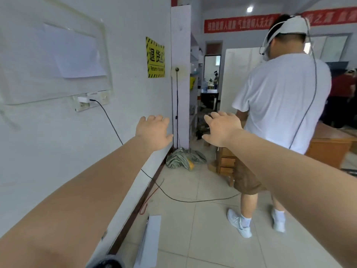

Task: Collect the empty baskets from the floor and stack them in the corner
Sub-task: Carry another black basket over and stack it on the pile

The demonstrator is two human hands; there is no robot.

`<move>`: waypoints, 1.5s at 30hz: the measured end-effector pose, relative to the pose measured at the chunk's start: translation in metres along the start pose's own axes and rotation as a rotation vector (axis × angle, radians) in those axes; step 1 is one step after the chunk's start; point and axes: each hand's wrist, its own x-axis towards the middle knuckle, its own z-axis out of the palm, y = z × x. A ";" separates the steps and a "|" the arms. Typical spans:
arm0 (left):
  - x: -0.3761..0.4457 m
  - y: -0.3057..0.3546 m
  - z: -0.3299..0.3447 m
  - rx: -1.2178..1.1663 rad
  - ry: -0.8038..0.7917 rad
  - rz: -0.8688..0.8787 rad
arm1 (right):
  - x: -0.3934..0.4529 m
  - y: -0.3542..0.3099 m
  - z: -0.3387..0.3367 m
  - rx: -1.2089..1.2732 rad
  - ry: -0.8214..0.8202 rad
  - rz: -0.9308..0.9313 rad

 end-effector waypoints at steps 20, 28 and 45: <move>0.121 0.322 -0.021 -0.276 0.181 0.854 | -0.150 0.229 0.060 -0.197 -0.311 0.857; 0.104 0.455 -0.052 -0.341 0.247 1.052 | -0.248 0.302 0.056 -0.277 -0.353 1.051; 0.056 0.767 -0.145 -0.361 0.294 1.176 | -0.440 0.546 0.069 -0.369 -0.391 1.184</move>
